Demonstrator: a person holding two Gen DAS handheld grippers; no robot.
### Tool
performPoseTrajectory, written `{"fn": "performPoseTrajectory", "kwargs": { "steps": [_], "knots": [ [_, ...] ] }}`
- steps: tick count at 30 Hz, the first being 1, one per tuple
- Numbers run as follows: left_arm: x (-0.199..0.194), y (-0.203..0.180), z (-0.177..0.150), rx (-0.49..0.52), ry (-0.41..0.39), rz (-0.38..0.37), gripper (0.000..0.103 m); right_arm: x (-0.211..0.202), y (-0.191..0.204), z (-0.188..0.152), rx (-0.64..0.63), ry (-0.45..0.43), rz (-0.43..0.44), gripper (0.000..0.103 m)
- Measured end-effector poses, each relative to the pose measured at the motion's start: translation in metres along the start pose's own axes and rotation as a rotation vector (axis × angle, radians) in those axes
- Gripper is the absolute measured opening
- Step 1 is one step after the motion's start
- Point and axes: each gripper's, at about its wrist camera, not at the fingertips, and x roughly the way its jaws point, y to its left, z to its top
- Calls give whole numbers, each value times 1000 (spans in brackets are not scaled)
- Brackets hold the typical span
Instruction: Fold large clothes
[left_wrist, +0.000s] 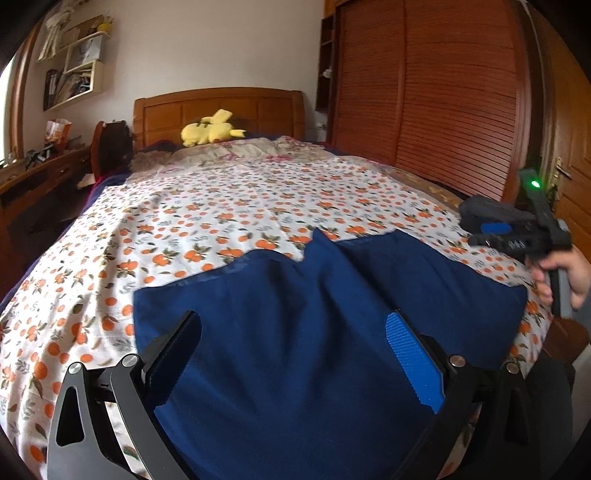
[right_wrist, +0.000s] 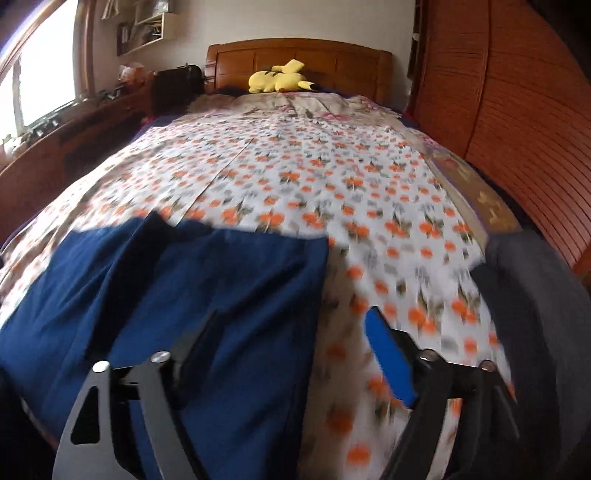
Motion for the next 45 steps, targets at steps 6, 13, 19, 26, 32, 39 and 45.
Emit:
{"fn": "performPoseTrajectory", "kwargs": {
  "steps": [6,13,19,26,32,39,45],
  "knots": [
    [4,-30,-20,33,38,-39,101,-21,-1,-54,78,40,12,81],
    [3,-46,-40,46,63,-56,101,-1,-2,-80,195,115,94,64],
    [-12,-35,-49,12,67,-36,101,-32,27,-56,103,21,142,15],
    [-50,8,-55,-56,33,36,101,-78,118,-1,-87,-130,271,12],
    [-85,58,-73,-107,34,141,101,-83,223,28,-262,-172,420,9],
    [-127,106,-91,-168,31,241,101,-73,332,31,-378,-151,577,6],
    [-149,131,-101,-207,29,288,101,-42,375,22,-372,-54,629,13]
  ]
}}
